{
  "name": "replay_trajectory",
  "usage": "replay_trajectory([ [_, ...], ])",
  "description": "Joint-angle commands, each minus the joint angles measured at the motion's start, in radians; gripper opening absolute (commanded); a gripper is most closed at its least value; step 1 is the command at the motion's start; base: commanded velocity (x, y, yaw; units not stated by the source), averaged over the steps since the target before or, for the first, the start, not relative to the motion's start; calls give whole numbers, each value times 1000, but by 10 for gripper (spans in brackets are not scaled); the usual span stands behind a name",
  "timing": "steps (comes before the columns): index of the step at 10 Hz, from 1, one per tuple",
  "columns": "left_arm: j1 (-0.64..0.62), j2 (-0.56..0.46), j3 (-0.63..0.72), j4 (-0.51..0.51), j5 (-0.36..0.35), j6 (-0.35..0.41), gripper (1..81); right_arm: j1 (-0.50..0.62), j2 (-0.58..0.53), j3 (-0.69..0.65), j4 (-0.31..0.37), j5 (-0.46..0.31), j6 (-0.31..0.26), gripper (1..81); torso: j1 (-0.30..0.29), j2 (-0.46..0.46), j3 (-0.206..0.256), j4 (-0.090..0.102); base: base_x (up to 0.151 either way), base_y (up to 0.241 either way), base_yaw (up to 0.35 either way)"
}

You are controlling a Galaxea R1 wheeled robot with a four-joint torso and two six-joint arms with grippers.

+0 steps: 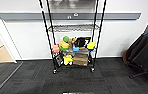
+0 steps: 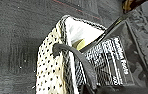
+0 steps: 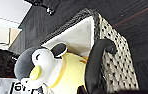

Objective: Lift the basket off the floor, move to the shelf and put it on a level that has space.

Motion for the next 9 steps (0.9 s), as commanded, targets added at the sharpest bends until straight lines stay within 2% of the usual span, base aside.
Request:
replay_trajectory([
  [1,-109,-117,174,-36,-63,0,10,97,-124,193,29,9,4,10,-63,98,0,0,0,0,0],
  [4,-97,-174,265,-34,-71,0,10,83,-191,285,26,37,2,10,-130,202,1,0,0,0,0],
  [8,-98,-215,362,-39,-144,-6,10,113,-205,325,25,37,2,10,-225,347,1,0,0,0,0],
  [9,-97,-214,362,-49,-157,-23,10,123,-201,322,25,37,4,10,-247,381,52,0,0,0,0],
])
